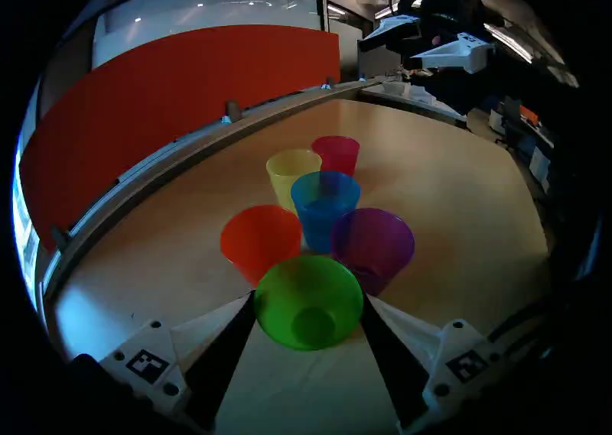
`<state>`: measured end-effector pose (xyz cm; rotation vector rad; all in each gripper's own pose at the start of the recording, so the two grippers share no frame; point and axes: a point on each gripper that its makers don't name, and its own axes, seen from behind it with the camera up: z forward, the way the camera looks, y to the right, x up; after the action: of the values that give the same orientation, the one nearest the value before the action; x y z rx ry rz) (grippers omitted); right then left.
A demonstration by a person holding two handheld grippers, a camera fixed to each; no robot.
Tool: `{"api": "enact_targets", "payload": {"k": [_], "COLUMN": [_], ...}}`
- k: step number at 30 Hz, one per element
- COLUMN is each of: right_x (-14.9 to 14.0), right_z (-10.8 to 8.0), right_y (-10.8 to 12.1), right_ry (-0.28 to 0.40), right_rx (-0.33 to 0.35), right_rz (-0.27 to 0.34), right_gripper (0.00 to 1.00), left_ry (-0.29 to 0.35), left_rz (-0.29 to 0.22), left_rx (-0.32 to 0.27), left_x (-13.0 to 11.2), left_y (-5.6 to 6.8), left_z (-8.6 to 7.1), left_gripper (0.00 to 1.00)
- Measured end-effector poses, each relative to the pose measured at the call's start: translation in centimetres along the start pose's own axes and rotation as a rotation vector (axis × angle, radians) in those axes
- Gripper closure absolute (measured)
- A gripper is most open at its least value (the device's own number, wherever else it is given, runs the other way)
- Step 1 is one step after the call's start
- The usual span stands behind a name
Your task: Pour water
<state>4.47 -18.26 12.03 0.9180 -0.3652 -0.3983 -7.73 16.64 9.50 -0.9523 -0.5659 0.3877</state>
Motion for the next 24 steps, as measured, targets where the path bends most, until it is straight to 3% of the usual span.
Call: {"api": "enact_targets", "payload": {"k": [9, 24], "right_x": [0.1, 0.2], "right_z": [0.3, 0.9], "right_y": [0.0, -0.2], "right_ry": [0.005, 0.011], "right_rx": [0.000, 0.010], "right_rz": [0.001, 0.004], "right_gripper": [0.00, 0.00], "left_ry": [0.018, 0.088], "left_rz": [0.007, -0.005], "left_rx": [0.003, 0.054], "left_x": [0.6, 2.4], "left_y": [0.2, -0.2], "left_z": [-0.8, -3.5], "left_gripper": [0.09, 0.10]}}
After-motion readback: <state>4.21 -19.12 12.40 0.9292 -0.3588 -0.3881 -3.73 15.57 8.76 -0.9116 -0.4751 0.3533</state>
